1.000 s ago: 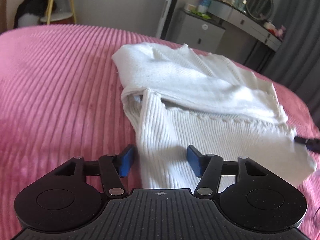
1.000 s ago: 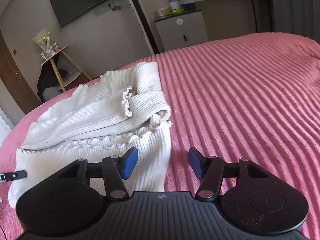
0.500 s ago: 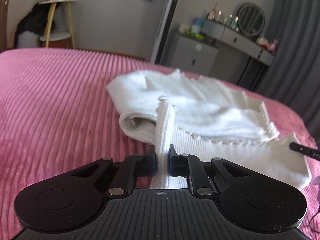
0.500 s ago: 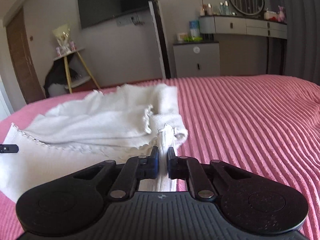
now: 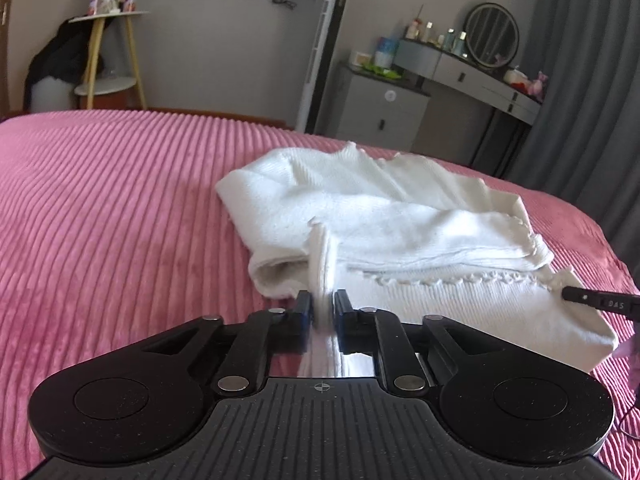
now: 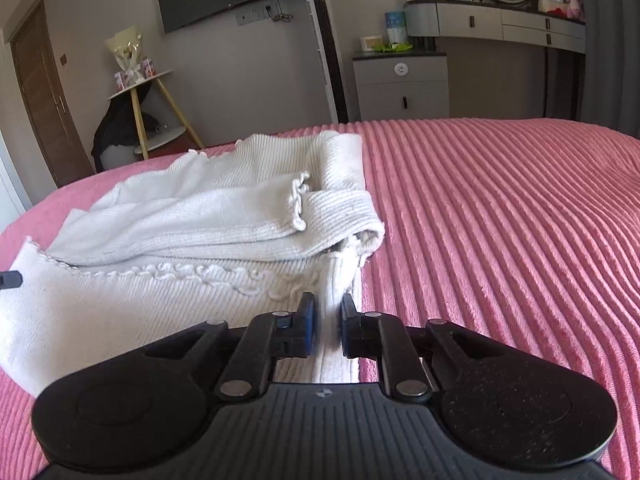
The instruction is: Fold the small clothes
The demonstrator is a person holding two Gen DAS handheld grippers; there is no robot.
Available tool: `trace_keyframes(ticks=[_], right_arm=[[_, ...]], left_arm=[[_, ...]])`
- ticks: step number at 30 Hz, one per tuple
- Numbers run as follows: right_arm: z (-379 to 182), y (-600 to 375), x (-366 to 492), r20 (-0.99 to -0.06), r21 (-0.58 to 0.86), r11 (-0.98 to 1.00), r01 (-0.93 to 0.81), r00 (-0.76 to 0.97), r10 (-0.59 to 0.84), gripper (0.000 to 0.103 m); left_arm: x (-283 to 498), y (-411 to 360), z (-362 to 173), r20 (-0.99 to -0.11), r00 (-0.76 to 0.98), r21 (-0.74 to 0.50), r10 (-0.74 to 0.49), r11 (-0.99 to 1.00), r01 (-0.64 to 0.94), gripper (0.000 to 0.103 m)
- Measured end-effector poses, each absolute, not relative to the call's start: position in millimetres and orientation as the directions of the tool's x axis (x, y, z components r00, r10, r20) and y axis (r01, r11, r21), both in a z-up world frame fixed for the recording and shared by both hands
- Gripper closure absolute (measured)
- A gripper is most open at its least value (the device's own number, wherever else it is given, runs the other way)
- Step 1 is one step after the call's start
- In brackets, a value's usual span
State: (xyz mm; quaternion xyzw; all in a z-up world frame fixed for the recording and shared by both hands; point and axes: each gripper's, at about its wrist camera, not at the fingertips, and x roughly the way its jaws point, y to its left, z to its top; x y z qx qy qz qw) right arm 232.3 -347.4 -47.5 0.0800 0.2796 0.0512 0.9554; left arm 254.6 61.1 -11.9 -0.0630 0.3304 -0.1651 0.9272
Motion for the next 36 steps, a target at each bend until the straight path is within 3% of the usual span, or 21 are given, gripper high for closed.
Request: trace_keyframes(ticks=[1, 5, 6, 8, 16, 27, 36], right_arm=[[-48.5, -346.5, 233.3, -0.531, 0.177, 0.983, -0.056, 0.836, 0.143, 0.09], [-49.8, -340.5, 237.3, -0.543, 0.153, 0.986, -0.063, 0.828, 0.137, 0.09], [-48.7, -338.4, 236.2, -0.54, 0.139, 0.988, -0.063, 0.832, 0.129, 0.091], [-44.2, -335.2, 231.3, -0.52, 0.118, 0.99, -0.079, 0.844, 0.13, 0.094], [2.0, -335.6, 227.0, -0.37, 0.101, 0.99, -0.101, 0.92, 0.132, 0.095], [15.5, -317.4, 360.4, -0.338, -0.073, 0.996, 0.041, 0.939, -0.063, 0.095], [-2.5, -299.7, 443.4, -0.361, -0.147, 0.987, 0.07, 0.925, -0.119, 0.095]], left_arm=[[256.7, 60.4, -12.9, -0.591, 0.723, -0.238, -0.359, 0.933, 0.269, 0.078], [268.9, 52.6, -20.1, -0.607, 0.697, -0.265, -0.381, 0.924, 0.274, 0.079], [271.0, 50.6, -22.4, -0.619, 0.694, -0.255, -0.367, 0.93, 0.264, 0.094], [270.7, 48.1, -21.7, -0.626, 0.697, -0.236, -0.349, 0.937, 0.257, 0.093], [264.1, 58.6, 33.9, -0.445, 0.805, -0.236, -0.392, 0.919, 0.317, 0.094], [382.5, 46.8, 34.6, -0.421, 0.879, -0.126, -0.223, 0.974, 0.187, 0.094], [451.5, 37.5, 11.6, -0.458, 0.883, -0.037, -0.106, 0.994, 0.101, 0.094]])
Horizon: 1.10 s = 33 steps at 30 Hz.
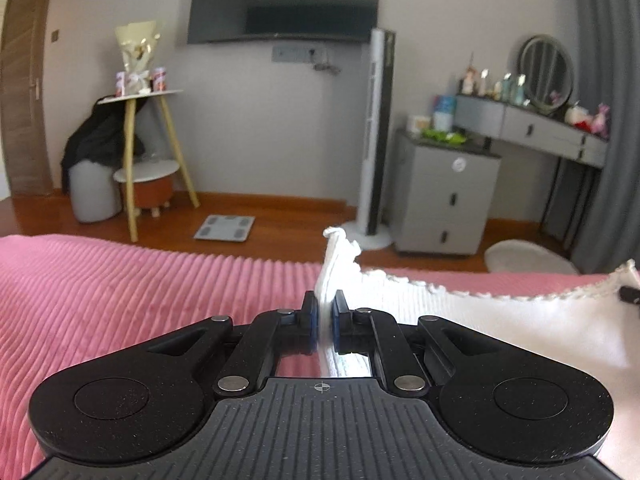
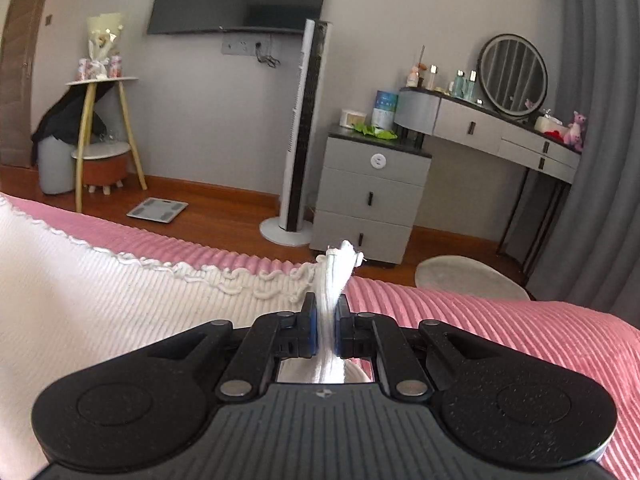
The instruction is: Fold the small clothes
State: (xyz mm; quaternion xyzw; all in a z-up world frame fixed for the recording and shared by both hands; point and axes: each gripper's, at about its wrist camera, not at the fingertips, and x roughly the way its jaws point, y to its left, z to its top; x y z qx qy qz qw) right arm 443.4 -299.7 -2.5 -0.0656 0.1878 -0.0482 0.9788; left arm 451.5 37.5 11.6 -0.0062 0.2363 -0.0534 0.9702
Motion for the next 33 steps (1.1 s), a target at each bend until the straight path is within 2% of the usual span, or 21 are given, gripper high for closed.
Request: trace_keyframes(ticks=[3, 4, 6, 8, 10, 11, 12, 15, 18, 20, 22, 23, 27, 31, 33], right_arm=[[-16.5, -297.8, 455.0, -0.386, -0.163, 0.982, 0.091, 0.911, -0.148, 0.094], [-21.2, -297.0, 458.2, -0.411, -0.166, 0.982, 0.087, 0.899, -0.149, 0.089], [-19.9, -300.7, 453.6, -0.435, -0.132, 0.987, 0.091, 0.889, -0.14, 0.087], [-8.9, -309.5, 425.0, -0.394, -0.057, 0.994, 0.094, 0.913, -0.109, 0.078], [-3.7, -321.0, 383.1, -0.357, 0.022, 0.996, 0.089, 0.931, -0.075, 0.067], [-4.4, -326.4, 359.8, -0.354, 0.059, 0.995, 0.08, 0.934, -0.055, 0.064], [-7.6, -331.0, 336.0, -0.362, 0.091, 0.992, 0.084, 0.931, -0.046, 0.063], [-27.3, -338.2, 270.6, -0.405, 0.182, 0.979, 0.093, 0.914, -0.012, 0.061], [-48.1, -335.0, 229.7, -0.453, 0.208, 0.968, 0.138, 0.891, -0.029, 0.061], [-57.7, -337.2, 220.5, -0.483, 0.291, 0.944, 0.159, 0.875, 0.002, 0.061], [-57.3, -338.7, 223.4, -0.514, 0.323, 0.929, 0.178, 0.858, 0.014, 0.061], [-55.6, -338.9, 223.6, -0.513, 0.331, 0.925, 0.184, 0.858, 0.013, 0.061], [-52.6, -346.1, 225.1, -0.496, 0.435, 0.874, 0.218, 0.868, 0.03, 0.061], [-73.8, -349.1, 225.4, -0.5, 0.498, 0.833, 0.24, 0.865, 0.05, 0.061], [-83.4, -348.7, 225.5, -0.484, 0.505, 0.833, 0.225, 0.873, 0.057, 0.06]], left_arm=[[464.8, 29.8, -10.4, -0.511, 0.858, 0.003, -0.039, 0.999, 0.047, 0.092], [469.4, 26.4, -17.8, -0.543, 0.84, 0.022, -0.014, 0.999, 0.031, 0.091], [466.8, 25.2, -23.5, -0.595, 0.804, 0.018, -0.004, 1.0, 0.019, 0.092], [444.5, 37.2, -13.7, -0.593, 0.798, -0.112, -0.108, 0.992, 0.051, 0.089], [417.4, 50.3, -5.0, -0.586, 0.783, -0.23, -0.209, 0.969, 0.087, 0.075], [404.8, 56.1, -4.3, -0.59, 0.765, -0.275, -0.259, 0.955, 0.11, 0.072], [391.2, 60.3, -5.9, -0.599, 0.745, -0.309, -0.292, 0.943, 0.121, 0.068], [363.5, 70.4, -16.7, -0.639, 0.687, -0.371, -0.346, 0.921, 0.119, 0.068], [350.3, 69.1, -27.3, -0.654, 0.664, -0.409, -0.363, 0.908, 0.094, 0.068], [353.1, 72.0, -26.6, -0.652, 0.661, -0.434, -0.371, 0.898, 0.075, 0.071], [351.8, 75.6, -24.5, -0.66, 0.658, -0.471, -0.364, 0.882, 0.015, 0.091], [356.4, 76.2, -23.5, -0.656, 0.66, -0.488, -0.365, 0.873, -0.001, 0.096], [350.6, 77.2, -8.3, -0.647, 0.697, -0.451, -0.31, 0.892, -0.022, 0.098], [346.0, 81.4, 2.1, -0.626, 0.738, -0.424, -0.252, 0.904, -0.051, 0.098], [343.5, 80.4, 2.3, -0.628, 0.757, -0.359, -0.181, 0.93, -0.075, 0.101]])
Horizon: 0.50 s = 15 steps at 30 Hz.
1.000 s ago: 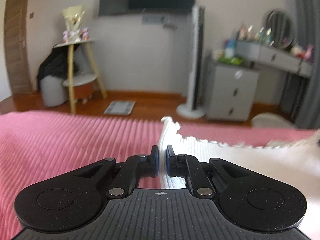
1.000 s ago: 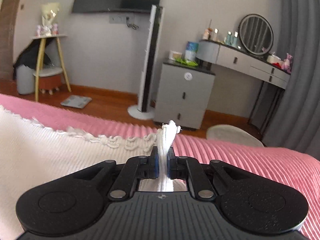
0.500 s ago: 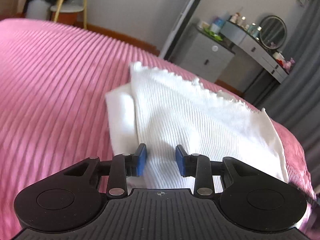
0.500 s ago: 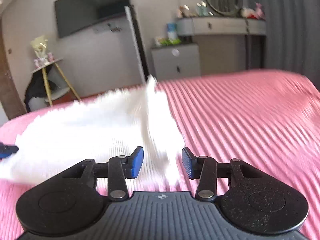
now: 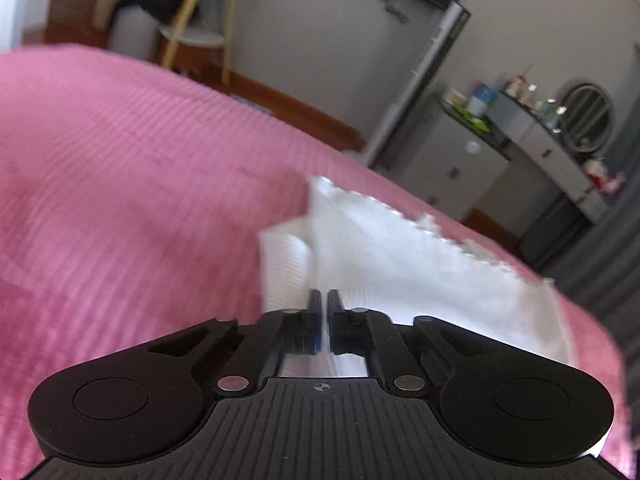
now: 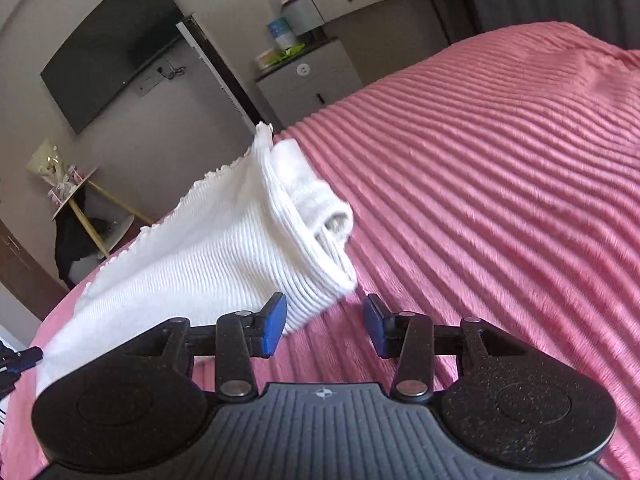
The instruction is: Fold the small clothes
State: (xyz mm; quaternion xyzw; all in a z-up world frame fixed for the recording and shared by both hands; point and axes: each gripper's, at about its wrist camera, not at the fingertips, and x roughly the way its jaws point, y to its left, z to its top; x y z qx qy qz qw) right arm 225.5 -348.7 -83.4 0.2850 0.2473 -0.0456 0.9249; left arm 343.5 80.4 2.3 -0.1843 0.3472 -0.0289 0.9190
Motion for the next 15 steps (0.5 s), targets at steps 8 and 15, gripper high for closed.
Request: trace_keyframes(ticks=[8, 15], right_arm=[[-97.1, -370.0, 244.5, -0.372, 0.676, 0.726, 0.127, 0.909, 0.187, 0.06], [-100.2, -369.7, 255.0, -0.325, 0.692, 0.719, 0.062, 0.916, 0.234, 0.056]], left_arm=[[345.0, 93.7, -17.6, -0.661, 0.692, -0.469, -0.291, 0.88, -0.078, 0.042], [365.5, 80.6, -45.3, -0.665, 0.643, -0.569, -0.381, 0.815, -0.106, 0.021]])
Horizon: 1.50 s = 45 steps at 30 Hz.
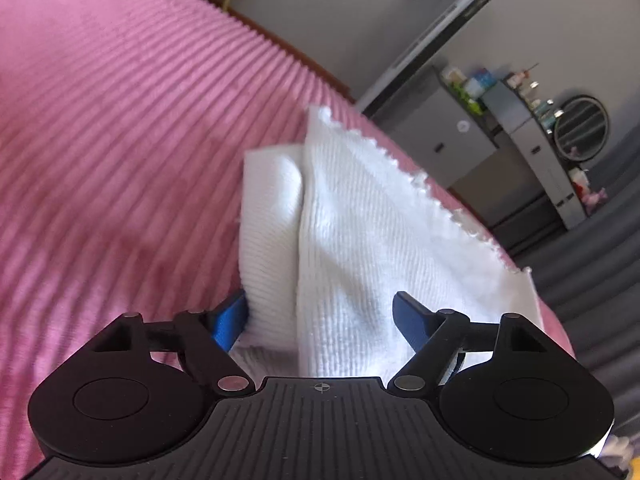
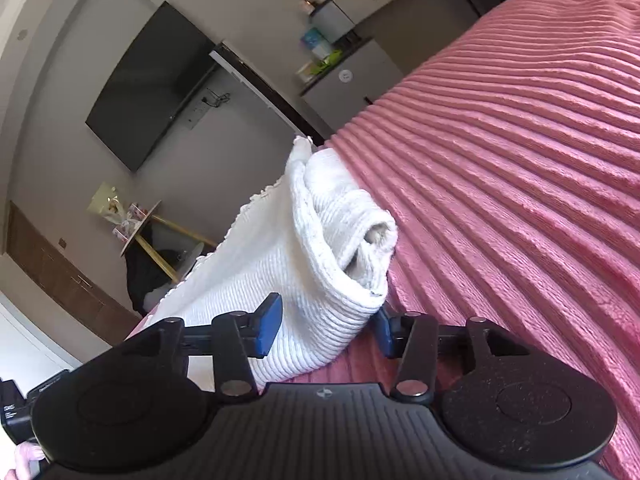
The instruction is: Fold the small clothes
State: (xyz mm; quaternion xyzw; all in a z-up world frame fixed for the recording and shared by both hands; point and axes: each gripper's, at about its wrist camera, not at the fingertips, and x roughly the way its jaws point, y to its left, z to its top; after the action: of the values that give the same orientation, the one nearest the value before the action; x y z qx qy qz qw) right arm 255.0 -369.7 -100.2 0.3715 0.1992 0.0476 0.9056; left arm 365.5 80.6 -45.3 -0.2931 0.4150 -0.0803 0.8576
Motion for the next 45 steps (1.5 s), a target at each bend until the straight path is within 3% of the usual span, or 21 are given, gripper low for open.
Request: trace_keyframes(ticks=[2, 6, 8, 11, 16, 18, 20, 21, 22, 23, 24, 27, 29, 32, 39, 45], right_arm=[[-101.4, -370.2, 257.3, -0.309, 0.704, 0.708, 0.053, 0.921, 0.237, 0.056], [-101.9, -369.4, 260.2, -0.294, 0.709, 0.704, 0.041, 0.924, 0.242, 0.061], [-104.7, -369.1, 260.9, -0.303, 0.714, 0.699, 0.049, 0.921, 0.244, 0.072], [-104.7, -368.7, 262.1, -0.303, 0.716, 0.696, 0.051, 0.921, 0.244, 0.07], [-104.1, -371.0, 267.6, -0.284, 0.749, 0.661, 0.043, 0.922, 0.262, 0.056], [-102.4, -372.8, 273.4, -0.282, 0.766, 0.641, 0.049, 0.921, 0.267, 0.053], [-100.6, -374.5, 282.2, -0.272, 0.791, 0.61, 0.044, 0.918, 0.287, 0.043], [-99.7, -374.4, 287.6, -0.271, 0.799, 0.6, 0.039, 0.914, 0.301, 0.041], [-98.3, -373.5, 293.6, -0.279, 0.8, 0.599, 0.04, 0.909, 0.311, 0.041], [-96.7, -371.9, 299.3, -0.298, 0.794, 0.606, 0.053, 0.903, 0.311, 0.041], [-94.9, -369.8, 303.6, -0.314, 0.783, 0.619, 0.062, 0.899, 0.307, 0.041], [-89.3, -365.1, 311.3, -0.346, 0.748, 0.659, 0.075, 0.892, 0.292, 0.052], [-87.9, -364.0, 314.9, -0.363, 0.73, 0.677, 0.09, 0.891, 0.272, 0.073], [-90.7, -362.5, 319.0, -0.382, 0.724, 0.681, 0.111, 0.887, 0.262, 0.075], [-89.5, -356.5, 324.9, -0.393, 0.716, 0.686, 0.125, 0.885, 0.249, 0.068], [-79.7, -338.9, 327.1, -0.447, 0.582, 0.802, 0.132, 0.877, 0.179, 0.08]], left_arm=[[370.7, 77.6, -50.7, -0.672, 0.634, -0.583, -0.384, 0.801, -0.132, 0.022], [376.7, 71.4, -50.0, -0.681, 0.632, -0.565, -0.37, 0.815, -0.131, 0.063], [376.7, 69.3, -46.6, -0.683, 0.635, -0.546, -0.361, 0.83, -0.115, 0.072], [374.0, 68.9, -39.5, -0.672, 0.647, -0.534, -0.36, 0.841, -0.086, 0.081], [368.6, 76.3, -27.5, -0.631, 0.665, -0.57, -0.399, 0.82, -0.049, 0.083], [366.4, 75.0, -22.1, -0.632, 0.669, -0.544, -0.391, 0.839, -0.023, 0.083], [366.7, 70.6, -22.5, -0.661, 0.657, -0.496, -0.361, 0.868, -0.022, 0.079], [367.5, 67.5, -25.1, -0.684, 0.647, -0.464, -0.338, 0.886, -0.028, 0.074], [368.4, 63.7, -28.7, -0.711, 0.633, -0.422, -0.307, 0.906, -0.035, 0.058], [368.1, 59.9, -32.0, -0.734, 0.626, -0.373, -0.264, 0.927, -0.047, 0.051], [365.6, 58.7, -34.0, -0.74, 0.629, -0.342, -0.237, 0.939, -0.048, 0.044], [363.2, 58.3, -37.6, -0.745, 0.617, -0.352, -0.254, 0.935, -0.039, 0.039], [364.9, 60.0, -38.8, -0.746, 0.612, -0.367, -0.261, 0.929, -0.051, 0.038], [367.2, 60.5, -39.6, -0.75, 0.606, -0.363, -0.265, 0.931, -0.042, 0.038], [367.0, 53.5, -37.2, -0.744, 0.603, -0.351, -0.289, 0.936, 0.016, 0.064], [364.2, 45.8, -31.9, -0.737, 0.613, -0.313, -0.284, 0.948, 0.063, 0.077]])
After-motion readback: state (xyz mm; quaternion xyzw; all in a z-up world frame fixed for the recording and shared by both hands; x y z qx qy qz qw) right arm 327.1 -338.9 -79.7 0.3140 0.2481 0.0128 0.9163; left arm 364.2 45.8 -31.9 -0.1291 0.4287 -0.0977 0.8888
